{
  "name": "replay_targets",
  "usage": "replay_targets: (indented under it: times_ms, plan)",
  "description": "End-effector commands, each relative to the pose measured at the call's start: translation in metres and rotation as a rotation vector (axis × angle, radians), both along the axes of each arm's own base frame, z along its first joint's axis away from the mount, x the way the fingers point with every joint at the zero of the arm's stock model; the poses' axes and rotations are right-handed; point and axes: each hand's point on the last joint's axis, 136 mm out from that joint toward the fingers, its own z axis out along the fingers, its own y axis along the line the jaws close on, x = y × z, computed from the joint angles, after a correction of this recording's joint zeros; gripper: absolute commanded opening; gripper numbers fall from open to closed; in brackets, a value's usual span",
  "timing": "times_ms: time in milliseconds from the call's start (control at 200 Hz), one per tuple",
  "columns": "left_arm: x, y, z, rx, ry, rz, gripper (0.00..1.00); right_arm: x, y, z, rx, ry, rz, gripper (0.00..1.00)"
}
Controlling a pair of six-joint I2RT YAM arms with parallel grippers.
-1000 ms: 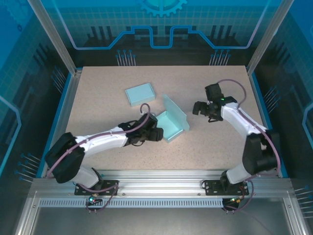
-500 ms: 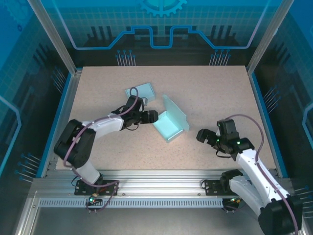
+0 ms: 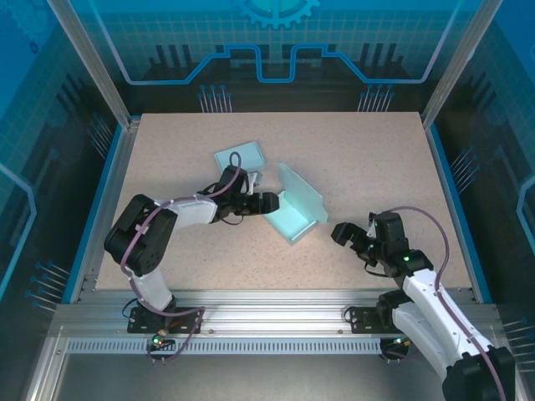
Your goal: Fold the paper box
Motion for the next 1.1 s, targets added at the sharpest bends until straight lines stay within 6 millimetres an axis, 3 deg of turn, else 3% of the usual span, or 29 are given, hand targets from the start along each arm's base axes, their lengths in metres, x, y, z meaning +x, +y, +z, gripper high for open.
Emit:
replay_targets:
  times_ms: [0,210,420,515,725,875,1096]
  plan:
    - [-0.023,-0.018,0.008,-0.126,0.042,-0.016,0.78,-0.002,-0.005,0.000,-0.017,0.016,-0.036,1.00]
    - [-0.058,-0.048,0.010,-0.218,0.065,-0.045,0.77,-0.009,-0.018,0.004,-0.122,0.078,-0.015,1.00]
    - [-0.082,-0.078,0.013,-0.305,0.058,-0.067,0.76,0.007,-0.021,0.020,-0.190,0.052,0.041,1.00]
    - [-0.084,-0.082,0.018,-0.374,0.035,-0.053,0.74,0.016,-0.024,0.027,-0.228,0.050,0.068,1.00]
    - [-0.082,-0.063,0.031,-0.359,-0.062,0.009,0.72,0.031,-0.036,0.039,-0.292,0.022,0.065,1.00]
    - [-0.079,-0.044,0.050,-0.206,-0.159,0.017,0.74,0.038,-0.041,0.052,-0.281,-0.042,0.043,1.00]
    - [-0.068,0.000,0.079,0.133,-0.369,0.016,0.78,0.042,-0.040,0.070,-0.226,-0.142,0.058,1.00]
